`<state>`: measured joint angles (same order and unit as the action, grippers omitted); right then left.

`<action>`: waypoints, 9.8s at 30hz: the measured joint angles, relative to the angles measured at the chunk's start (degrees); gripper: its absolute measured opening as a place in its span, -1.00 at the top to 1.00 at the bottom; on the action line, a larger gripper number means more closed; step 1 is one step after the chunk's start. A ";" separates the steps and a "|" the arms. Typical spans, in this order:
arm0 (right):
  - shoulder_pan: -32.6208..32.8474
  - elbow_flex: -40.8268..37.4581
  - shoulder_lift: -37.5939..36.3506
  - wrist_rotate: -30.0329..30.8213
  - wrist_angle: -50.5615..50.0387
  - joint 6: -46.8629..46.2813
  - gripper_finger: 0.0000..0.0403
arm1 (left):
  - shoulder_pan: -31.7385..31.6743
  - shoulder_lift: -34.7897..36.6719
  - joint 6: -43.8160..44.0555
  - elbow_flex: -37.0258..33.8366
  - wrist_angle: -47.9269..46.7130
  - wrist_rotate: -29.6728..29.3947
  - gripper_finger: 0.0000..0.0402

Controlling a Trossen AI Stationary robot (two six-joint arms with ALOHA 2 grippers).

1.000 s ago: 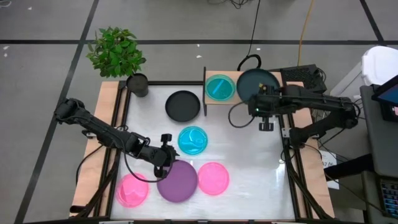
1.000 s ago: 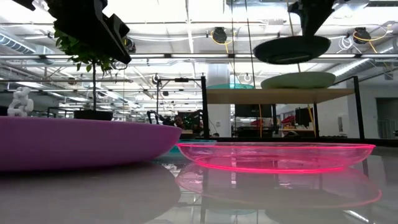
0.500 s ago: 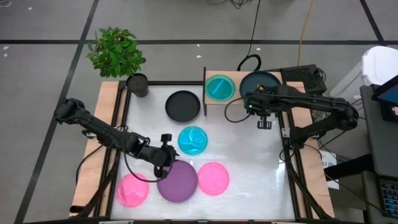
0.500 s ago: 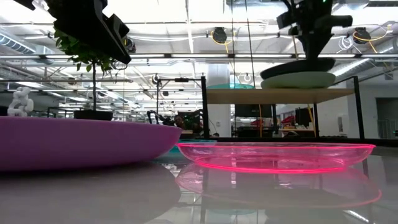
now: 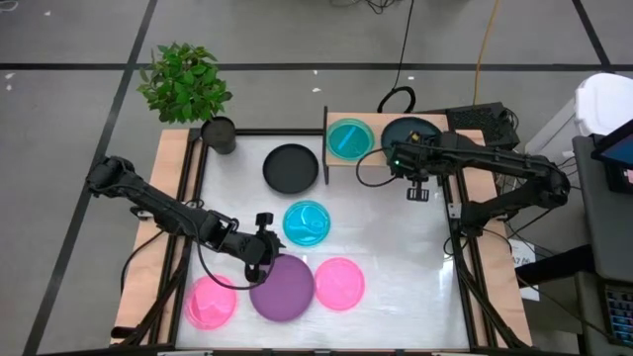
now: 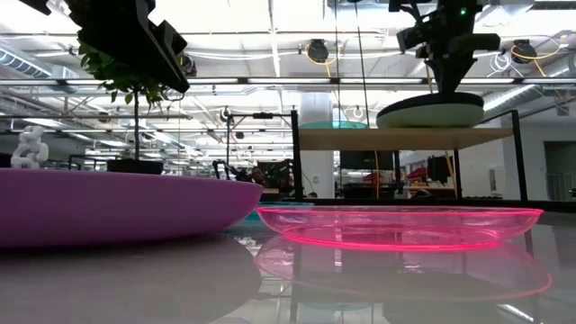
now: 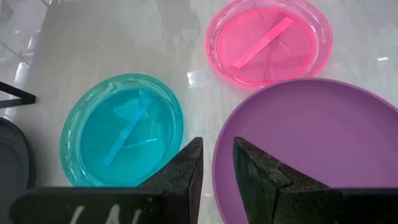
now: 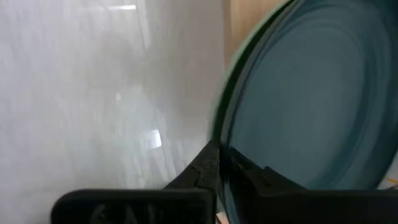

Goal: Place and stack plates onto a shelf
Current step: Stack the bottom big black plate on top of the big green plate on the shelf, then stack the small blue plate on top of the small blue plate on the shelf, then stack the big violet plate on top of the big black plate on the shelf

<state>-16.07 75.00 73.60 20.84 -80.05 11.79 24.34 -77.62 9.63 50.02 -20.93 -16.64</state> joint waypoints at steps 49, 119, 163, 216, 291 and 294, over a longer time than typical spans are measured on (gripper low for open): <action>38.63 -22.06 -6.49 0.07 43.38 -27.63 0.80 | 4.20 0.00 6.34 -4.96 -4.96 0.04 0.53; 42.07 -31.95 -6.52 -0.24 53.26 -29.15 0.80 | -11.63 -16.00 -53.08 -7.50 18.95 -5.77 0.96; 42.05 -31.95 -6.53 -1.46 55.19 -28.04 0.80 | -33.26 -15.86 -73.73 21.77 18.86 6.88 0.96; 42.03 -31.95 -6.54 -1.42 55.84 -26.05 0.80 | -42.34 -23.80 -57.46 21.77 28.49 10.12 0.82; 42.05 -31.93 -6.49 -3.17 61.96 -34.69 0.80 | 16.13 -12.37 -18.74 6.14 -16.03 15.30 0.57; 42.05 -31.93 -6.49 -3.15 61.96 -34.69 0.80 | 17.73 -12.37 -19.59 5.54 -15.40 12.20 0.57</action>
<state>25.98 43.07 67.11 17.69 -18.09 -22.90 42.07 -90.00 -9.96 55.56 -36.34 -4.45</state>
